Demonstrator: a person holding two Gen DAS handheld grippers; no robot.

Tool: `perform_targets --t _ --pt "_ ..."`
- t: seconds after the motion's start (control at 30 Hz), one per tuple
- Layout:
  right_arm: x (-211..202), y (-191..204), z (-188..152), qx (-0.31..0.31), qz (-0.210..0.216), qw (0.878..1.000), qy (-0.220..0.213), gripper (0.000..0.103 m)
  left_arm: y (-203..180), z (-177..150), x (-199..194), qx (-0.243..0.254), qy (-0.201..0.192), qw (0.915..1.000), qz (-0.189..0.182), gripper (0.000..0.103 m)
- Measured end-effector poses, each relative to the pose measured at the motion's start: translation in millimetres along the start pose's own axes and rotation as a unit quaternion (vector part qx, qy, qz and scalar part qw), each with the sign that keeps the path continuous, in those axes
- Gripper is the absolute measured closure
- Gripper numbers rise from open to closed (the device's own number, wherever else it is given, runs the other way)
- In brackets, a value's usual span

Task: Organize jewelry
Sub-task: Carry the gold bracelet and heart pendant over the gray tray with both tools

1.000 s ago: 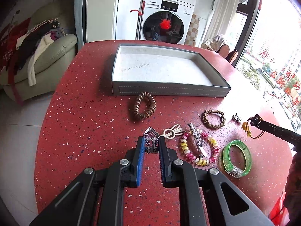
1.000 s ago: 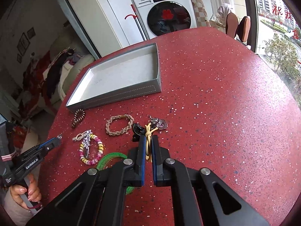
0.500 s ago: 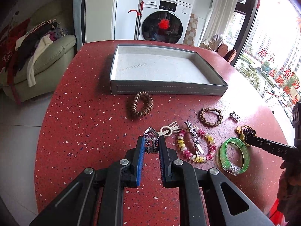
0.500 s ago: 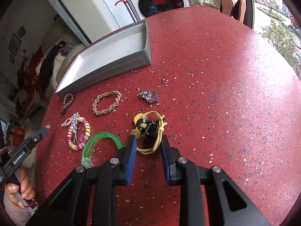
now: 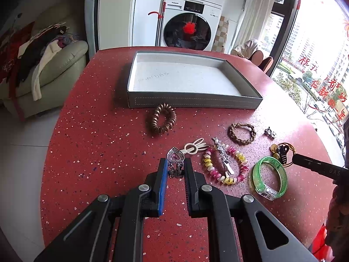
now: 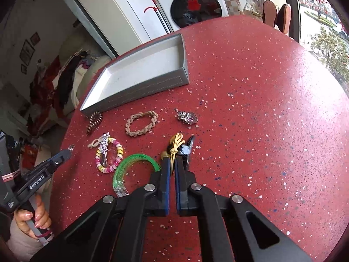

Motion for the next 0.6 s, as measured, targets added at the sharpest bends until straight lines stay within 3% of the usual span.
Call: perform_targets --t 0.3,0.6 --pt "-23.9 16.7 57.7 -0.012 0.035 0.998 -0.046 0.099 -1.2 14.7 -10.9 -0.003 -0.011 0.9999 -0.011 0.069" --pt "-6.2 26.0 117.8 -0.027 0.061 0.996 -0.050 0.099 -12.7 56.3 -10.4 -0.003 -0.019 0.9996 -0.022 0.069"
Point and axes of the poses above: each gripper's, at about its wrist camera, not at the fingertips, and x roughly the way its jaws point, y to its left, z to its top, the point moved 9 cm from there along x, roughly the way its jaws point, and after that the axes turned 14 degrees about -x, right-handed, at the moved point
